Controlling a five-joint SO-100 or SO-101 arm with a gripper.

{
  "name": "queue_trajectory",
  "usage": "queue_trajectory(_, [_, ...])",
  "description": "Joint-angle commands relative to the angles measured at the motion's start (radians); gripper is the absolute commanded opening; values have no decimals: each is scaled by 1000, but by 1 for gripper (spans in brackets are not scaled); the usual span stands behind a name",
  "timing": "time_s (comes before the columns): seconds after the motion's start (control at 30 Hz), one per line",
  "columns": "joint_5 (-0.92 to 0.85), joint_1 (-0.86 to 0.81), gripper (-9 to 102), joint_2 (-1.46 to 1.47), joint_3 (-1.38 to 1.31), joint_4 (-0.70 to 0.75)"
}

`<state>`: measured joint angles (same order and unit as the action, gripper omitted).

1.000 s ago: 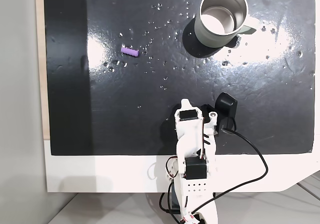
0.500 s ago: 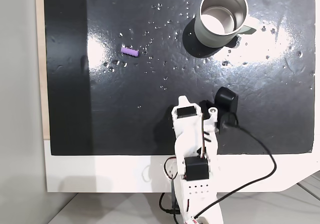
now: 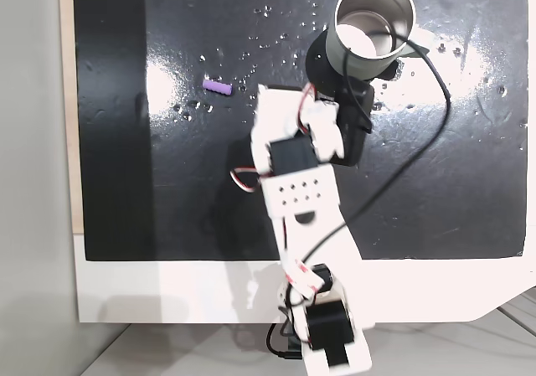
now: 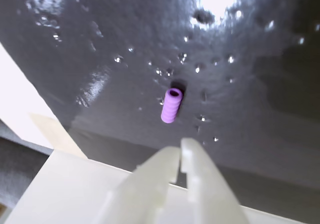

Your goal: Grasp a pengrip and put it in the cup.

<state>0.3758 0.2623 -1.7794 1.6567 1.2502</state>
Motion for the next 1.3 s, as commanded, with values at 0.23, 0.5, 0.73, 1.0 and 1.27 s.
queue_trajectory(0.23, [225,100,0,411,-597,281])
queue_trajectory(0.5, [245,72,0,652,-859,370])
queue_trajectory(0.73, [229,75,4,778,-982,362])
queue_trajectory(1.0, [212,100,23,850,-1049,348])
queue_trajectory(1.27, [233,163,24,954,-1144,313])
